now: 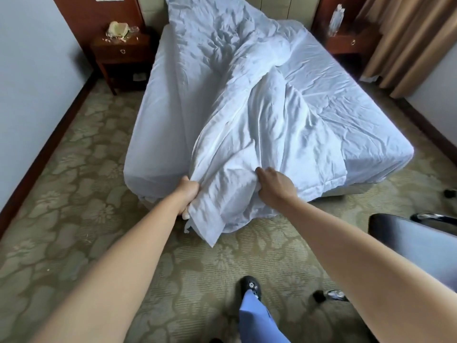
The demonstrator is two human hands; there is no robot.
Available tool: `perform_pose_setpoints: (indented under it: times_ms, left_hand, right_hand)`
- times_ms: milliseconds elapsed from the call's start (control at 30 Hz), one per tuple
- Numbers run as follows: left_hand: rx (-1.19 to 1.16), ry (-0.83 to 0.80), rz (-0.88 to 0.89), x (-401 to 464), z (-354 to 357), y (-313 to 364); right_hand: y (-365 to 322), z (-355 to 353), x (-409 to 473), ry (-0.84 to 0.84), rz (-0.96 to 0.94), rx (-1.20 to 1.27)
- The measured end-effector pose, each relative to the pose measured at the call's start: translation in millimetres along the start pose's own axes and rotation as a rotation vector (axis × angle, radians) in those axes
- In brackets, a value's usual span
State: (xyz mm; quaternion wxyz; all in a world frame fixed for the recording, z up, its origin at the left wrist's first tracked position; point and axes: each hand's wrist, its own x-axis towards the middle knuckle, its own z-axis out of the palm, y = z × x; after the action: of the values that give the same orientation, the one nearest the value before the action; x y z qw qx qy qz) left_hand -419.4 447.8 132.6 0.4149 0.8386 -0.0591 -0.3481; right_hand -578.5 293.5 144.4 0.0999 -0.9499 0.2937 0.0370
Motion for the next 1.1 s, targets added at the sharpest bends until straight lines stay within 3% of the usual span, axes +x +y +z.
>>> perform_pose_setpoints:
  times_ms: [133, 200, 267, 567, 833, 1100]
  left_hand:
    - [0.321, -0.036, -0.127, 6, 5, -59]
    - [0.355, -0.074, -0.204, 9, 6, -75]
    - [0.380, -0.088, -0.218, 10, 10, -80]
    - [0.572, -0.219, 0.035, 18, 39, -33]
    - [0.593, -0.207, 0.083, 50, 25, 35]
    - [0.692, -0.234, 0.166, 106, -6, 82]
  right_hand:
    - [5, 58, -15, -0.471, 0.015, 0.009]
    - [10, 73, -23, -0.548, 0.004, -0.010]
    - [14, 81, -27, -0.567, 0.024, -0.019]
    - [12, 61, 0, -0.484, 0.024, 0.010]
    - [-3, 26, 92, -0.399, -0.055, 0.127]
    - [-17, 21, 175, -0.404, 0.042, 0.235]
